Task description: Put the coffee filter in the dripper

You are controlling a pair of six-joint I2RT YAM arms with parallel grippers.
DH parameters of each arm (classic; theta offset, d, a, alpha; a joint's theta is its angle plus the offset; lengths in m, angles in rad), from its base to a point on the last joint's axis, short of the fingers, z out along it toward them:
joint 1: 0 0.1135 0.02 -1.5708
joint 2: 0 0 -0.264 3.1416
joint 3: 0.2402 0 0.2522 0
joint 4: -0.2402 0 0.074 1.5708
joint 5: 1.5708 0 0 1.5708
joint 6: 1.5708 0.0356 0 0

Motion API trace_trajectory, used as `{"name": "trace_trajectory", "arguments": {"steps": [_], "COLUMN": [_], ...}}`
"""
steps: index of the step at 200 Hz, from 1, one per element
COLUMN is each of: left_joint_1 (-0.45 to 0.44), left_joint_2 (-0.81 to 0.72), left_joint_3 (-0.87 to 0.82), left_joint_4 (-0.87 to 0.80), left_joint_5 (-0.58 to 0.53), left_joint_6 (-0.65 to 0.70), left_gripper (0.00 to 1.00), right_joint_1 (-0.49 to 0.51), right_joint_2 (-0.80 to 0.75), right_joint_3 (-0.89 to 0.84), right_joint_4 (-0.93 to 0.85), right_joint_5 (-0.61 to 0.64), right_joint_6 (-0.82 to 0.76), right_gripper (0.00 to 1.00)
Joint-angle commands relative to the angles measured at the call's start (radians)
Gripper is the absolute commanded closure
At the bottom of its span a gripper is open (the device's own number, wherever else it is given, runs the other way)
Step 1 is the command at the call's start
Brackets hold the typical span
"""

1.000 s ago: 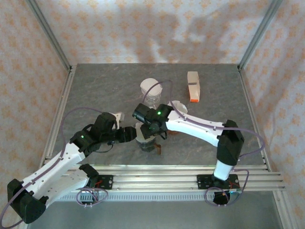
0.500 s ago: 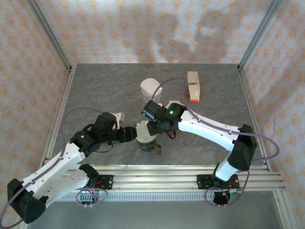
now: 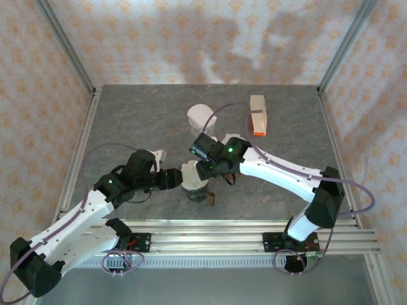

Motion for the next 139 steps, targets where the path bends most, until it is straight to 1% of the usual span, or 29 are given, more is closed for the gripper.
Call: {"name": "trace_trajectory", "arguments": {"steps": [1,49,121,139], "left_joint_1": [0.009,0.008,0.009,0.008], "left_joint_2": [0.009,0.01,-0.001,-0.002], "left_joint_3": [0.018,0.03,0.033,0.033], "left_joint_4": [-0.032,-0.042,-0.031,-0.031], "left_joint_5": [-0.028,-0.032,-0.023,-0.023], "left_joint_6": [0.016,0.019,0.007,0.007], "left_gripper": [0.36,0.34,0.3,0.28], "right_joint_1": [-0.008,-0.008,-0.008,-0.008], "right_joint_2": [-0.034,0.001,-0.042,-0.06], "right_joint_3": [0.043,0.084,0.084,0.09], "right_joint_4": [0.023,0.024,0.023,0.024], "right_joint_5": [0.03,0.018,0.045,0.055], "right_joint_6": [-0.053,-0.067,-0.052,-0.049], "right_gripper": [0.32,0.3,0.3,0.3]}}
